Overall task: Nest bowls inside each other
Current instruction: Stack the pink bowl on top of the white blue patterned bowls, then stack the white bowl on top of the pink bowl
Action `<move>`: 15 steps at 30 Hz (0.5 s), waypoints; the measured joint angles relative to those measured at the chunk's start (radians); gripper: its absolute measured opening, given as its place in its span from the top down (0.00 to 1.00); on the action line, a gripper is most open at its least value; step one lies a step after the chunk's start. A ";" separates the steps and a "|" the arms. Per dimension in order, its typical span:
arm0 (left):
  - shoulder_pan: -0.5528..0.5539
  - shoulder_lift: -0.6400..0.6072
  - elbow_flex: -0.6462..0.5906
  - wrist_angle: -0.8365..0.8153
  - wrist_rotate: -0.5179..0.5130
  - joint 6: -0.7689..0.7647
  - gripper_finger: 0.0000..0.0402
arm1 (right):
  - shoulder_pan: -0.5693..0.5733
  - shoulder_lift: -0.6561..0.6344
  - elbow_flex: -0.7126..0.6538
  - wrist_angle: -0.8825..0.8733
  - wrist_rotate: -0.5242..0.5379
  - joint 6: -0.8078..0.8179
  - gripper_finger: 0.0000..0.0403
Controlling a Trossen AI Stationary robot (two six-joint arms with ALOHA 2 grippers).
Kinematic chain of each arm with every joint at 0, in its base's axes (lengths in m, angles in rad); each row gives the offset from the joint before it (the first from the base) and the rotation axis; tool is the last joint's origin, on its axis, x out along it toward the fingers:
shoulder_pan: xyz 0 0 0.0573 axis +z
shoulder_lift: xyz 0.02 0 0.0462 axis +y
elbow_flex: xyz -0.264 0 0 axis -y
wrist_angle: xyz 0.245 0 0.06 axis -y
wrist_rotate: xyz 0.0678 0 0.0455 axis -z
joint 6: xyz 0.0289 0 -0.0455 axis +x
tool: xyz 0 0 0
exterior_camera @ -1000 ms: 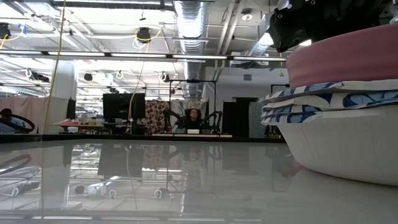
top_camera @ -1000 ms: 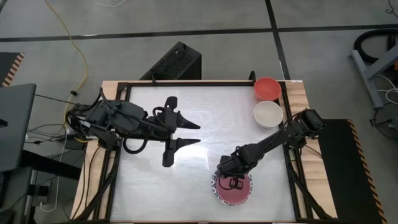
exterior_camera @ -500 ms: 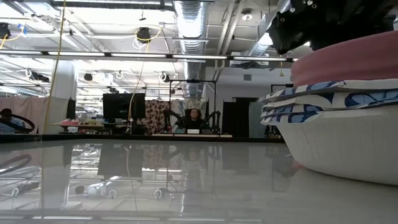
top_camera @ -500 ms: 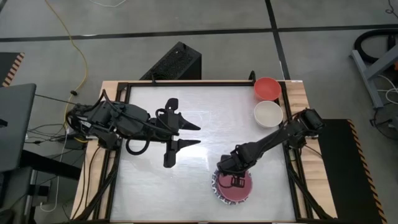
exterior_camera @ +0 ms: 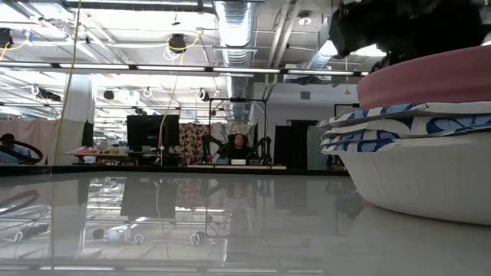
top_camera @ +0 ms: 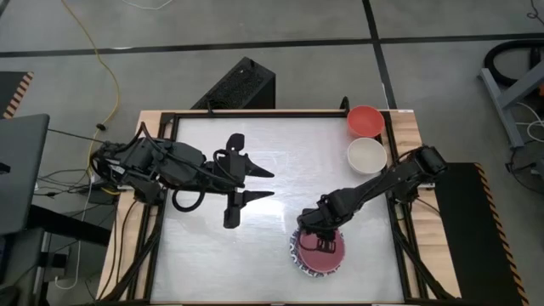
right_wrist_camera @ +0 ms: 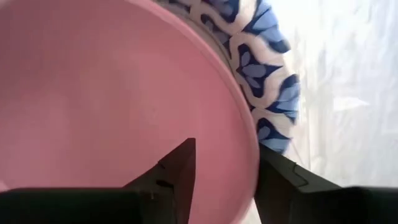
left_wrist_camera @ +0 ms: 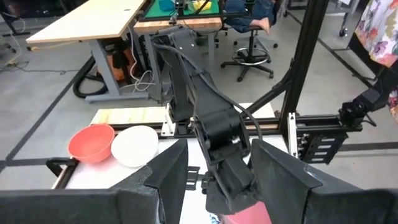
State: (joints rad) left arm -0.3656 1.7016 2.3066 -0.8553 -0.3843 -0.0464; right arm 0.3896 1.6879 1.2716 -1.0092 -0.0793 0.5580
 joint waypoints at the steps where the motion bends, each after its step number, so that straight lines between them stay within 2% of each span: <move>1: 0.000 0.000 0.000 0.000 0.001 0.006 0.58 | -0.002 -0.013 0.000 0.000 0.002 -0.002 0.60; 15: 0.000 0.000 0.000 0.051 0.020 0.081 0.58 | -0.052 -0.165 0.000 0.062 0.033 -0.010 0.60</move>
State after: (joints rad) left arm -0.3656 1.7016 2.3066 -0.8047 -0.3640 0.0344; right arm 0.3376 1.5231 1.2716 -0.9476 -0.0460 0.5483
